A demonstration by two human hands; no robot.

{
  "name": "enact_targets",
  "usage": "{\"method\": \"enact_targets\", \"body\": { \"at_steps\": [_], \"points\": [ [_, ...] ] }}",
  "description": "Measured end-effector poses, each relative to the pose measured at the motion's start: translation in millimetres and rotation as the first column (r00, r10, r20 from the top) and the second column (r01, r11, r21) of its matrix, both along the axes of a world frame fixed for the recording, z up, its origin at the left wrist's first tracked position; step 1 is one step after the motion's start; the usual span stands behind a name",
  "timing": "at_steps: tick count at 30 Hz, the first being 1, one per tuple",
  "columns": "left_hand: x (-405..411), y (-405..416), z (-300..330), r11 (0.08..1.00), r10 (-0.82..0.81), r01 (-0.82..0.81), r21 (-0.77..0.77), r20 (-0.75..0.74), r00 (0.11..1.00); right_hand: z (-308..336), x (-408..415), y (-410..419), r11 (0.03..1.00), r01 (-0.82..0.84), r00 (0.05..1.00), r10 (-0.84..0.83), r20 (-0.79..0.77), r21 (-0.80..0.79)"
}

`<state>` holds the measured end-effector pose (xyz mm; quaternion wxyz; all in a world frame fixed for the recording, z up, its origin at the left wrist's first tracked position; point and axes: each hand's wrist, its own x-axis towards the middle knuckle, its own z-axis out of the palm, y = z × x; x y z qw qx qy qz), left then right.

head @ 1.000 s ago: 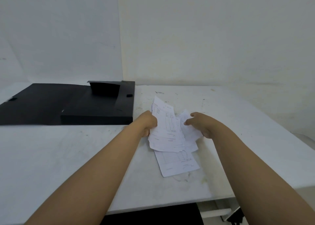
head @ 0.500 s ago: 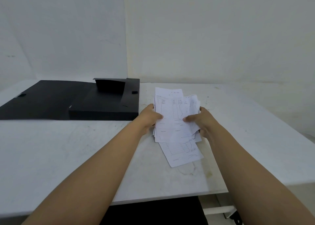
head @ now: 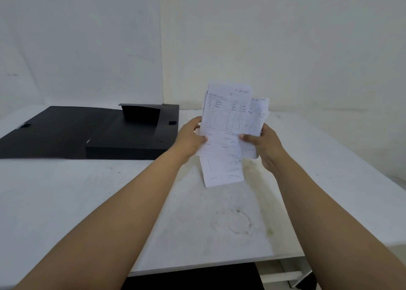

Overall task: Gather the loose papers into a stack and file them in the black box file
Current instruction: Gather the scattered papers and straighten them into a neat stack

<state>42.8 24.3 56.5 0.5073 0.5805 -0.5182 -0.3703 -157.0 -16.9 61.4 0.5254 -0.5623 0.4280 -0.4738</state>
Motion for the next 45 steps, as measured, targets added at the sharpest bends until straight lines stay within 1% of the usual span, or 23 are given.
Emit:
{"method": "enact_targets", "body": {
  "at_steps": [3,7,12,14,16,18,20,22,25,27,28,30,32,34,36,38,39,41,43,45],
  "points": [
    [-2,-7,4,0.999,0.005,-0.005,-0.052,-0.017,1.000,5,-2,-8,1.000,0.014,1.000,-0.014,0.011,-0.008],
    [0,-16,4,0.997,0.026,-0.035,-0.062,-0.147,0.989,6,-5,-19,0.997,0.071,0.997,-0.072,-0.016,-0.024],
    [-2,-23,1,0.994,0.008,-0.023,-0.105,-0.141,0.990,0,-8,-27,0.996,0.068,0.997,-0.065,0.037,-0.063],
    [-7,-25,-1,0.997,-0.011,-0.002,-0.083,-0.153,0.988,-6,-7,-27,0.996,0.050,0.998,-0.047,0.051,-0.071],
    [-11,-27,-1,0.998,-0.043,0.034,-0.048,-0.190,0.981,-10,-5,-26,0.996,0.022,0.999,-0.020,0.027,-0.081],
    [-15,-29,-2,0.998,-0.067,0.065,-0.020,-0.195,0.979,-13,-4,-26,0.996,-0.026,1.000,0.026,-0.001,-0.091],
    [-17,-30,-2,0.998,-0.058,0.060,0.000,-0.200,0.978,-14,-1,-25,0.988,-0.108,0.994,0.110,0.009,-0.112],
    [-20,-30,-3,0.999,-0.028,0.032,0.012,-0.224,0.974,-16,3,-24,0.986,-0.133,0.991,0.135,0.010,-0.099],
    [-24,-32,-2,0.999,-0.032,0.032,-0.003,-0.237,0.971,-17,11,-22,0.996,-0.085,0.996,0.084,-0.043,-0.032],
    [-24,-33,-3,0.999,-0.032,0.028,-0.016,-0.242,0.970,-17,11,-22,0.999,-0.042,0.998,0.043,-0.040,0.016],
    [-23,-33,-3,0.999,-0.030,0.025,-0.022,-0.246,0.969,-16,10,-22,1.000,-0.004,0.999,0.005,-0.038,0.015],
    [-22,-33,-5,0.999,-0.031,0.023,-0.033,-0.244,0.969,-16,6,-21,0.995,0.081,0.993,-0.085,-0.080,-0.057],
    [-22,-33,-6,0.999,-0.019,0.011,-0.041,-0.221,0.975,-16,4,-20,0.981,0.117,0.978,-0.141,-0.156,-0.154],
    [-24,-33,-7,0.998,-0.020,0.007,-0.059,-0.218,0.976,-17,9,-18,0.976,0.111,0.970,-0.148,-0.193,-0.188],
    [-26,-34,-7,0.996,-0.047,0.029,-0.087,-0.210,0.977,-15,16,-16,0.994,0.043,0.978,-0.063,-0.197,-0.104],
    [-27,-34,-6,0.993,-0.065,0.045,-0.112,-0.180,0.981,-12,20,-15,1.000,-0.030,0.984,0.030,-0.177,-0.001],
    [-27,-34,-5,0.992,-0.057,0.037,-0.121,-0.171,0.984,-10,21,-15,0.999,-0.042,0.988,0.042,-0.151,0.004],
    [-26,-35,-3,0.989,-0.025,0.001,-0.145,-0.164,0.986,-4,22,-15,0.998,-0.013,0.995,0.007,-0.097,-0.063],
    [-25,-37,2,0.985,-0.010,-0.017,-0.171,-0.156,0.988,3,23,-17,0.987,0.080,0.995,-0.088,-0.046,-0.140],
    [-25,-39,7,0.980,0.007,-0.030,-0.198,-0.116,0.993,6,26,-20,0.966,0.143,0.989,-0.149,-0.008,-0.216]
  ]
}}
